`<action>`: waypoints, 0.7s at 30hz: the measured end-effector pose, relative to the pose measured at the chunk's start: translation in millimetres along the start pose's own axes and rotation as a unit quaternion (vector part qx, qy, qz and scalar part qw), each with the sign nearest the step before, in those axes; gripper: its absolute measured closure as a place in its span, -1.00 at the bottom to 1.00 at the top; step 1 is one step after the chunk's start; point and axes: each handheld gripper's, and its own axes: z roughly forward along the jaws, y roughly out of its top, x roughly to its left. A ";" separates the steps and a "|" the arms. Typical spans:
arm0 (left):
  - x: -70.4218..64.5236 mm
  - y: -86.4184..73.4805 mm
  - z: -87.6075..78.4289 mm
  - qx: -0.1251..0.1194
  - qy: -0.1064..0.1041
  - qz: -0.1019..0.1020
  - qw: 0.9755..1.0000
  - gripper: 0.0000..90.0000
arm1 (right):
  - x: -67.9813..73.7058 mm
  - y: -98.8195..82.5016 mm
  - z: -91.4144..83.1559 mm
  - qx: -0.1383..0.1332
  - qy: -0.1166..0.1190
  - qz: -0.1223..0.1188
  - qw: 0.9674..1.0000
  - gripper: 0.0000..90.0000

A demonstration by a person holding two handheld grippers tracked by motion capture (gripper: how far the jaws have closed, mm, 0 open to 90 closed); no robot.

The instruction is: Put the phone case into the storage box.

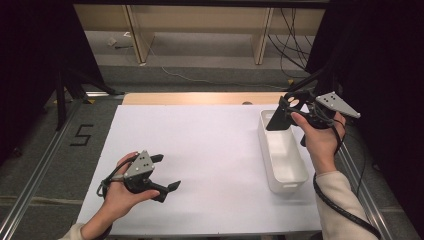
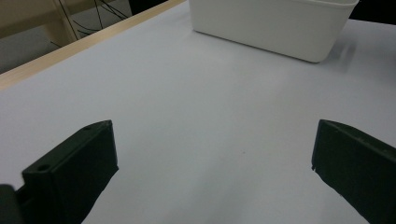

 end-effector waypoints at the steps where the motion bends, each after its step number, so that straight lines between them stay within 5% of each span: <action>1: 0.0 0.0 0.0 0.000 0.000 0.000 1.000 -1.00 | -0.1 -0.2 0.4 0.001 0.000 0.000 1.000 -0.65; 21: 0.2 -0.6 0.7 0.000 -0.001 -0.001 1.000 -1.00 | -3.7 -6.1 8.7 0.016 -0.007 -0.007 1.000 -0.65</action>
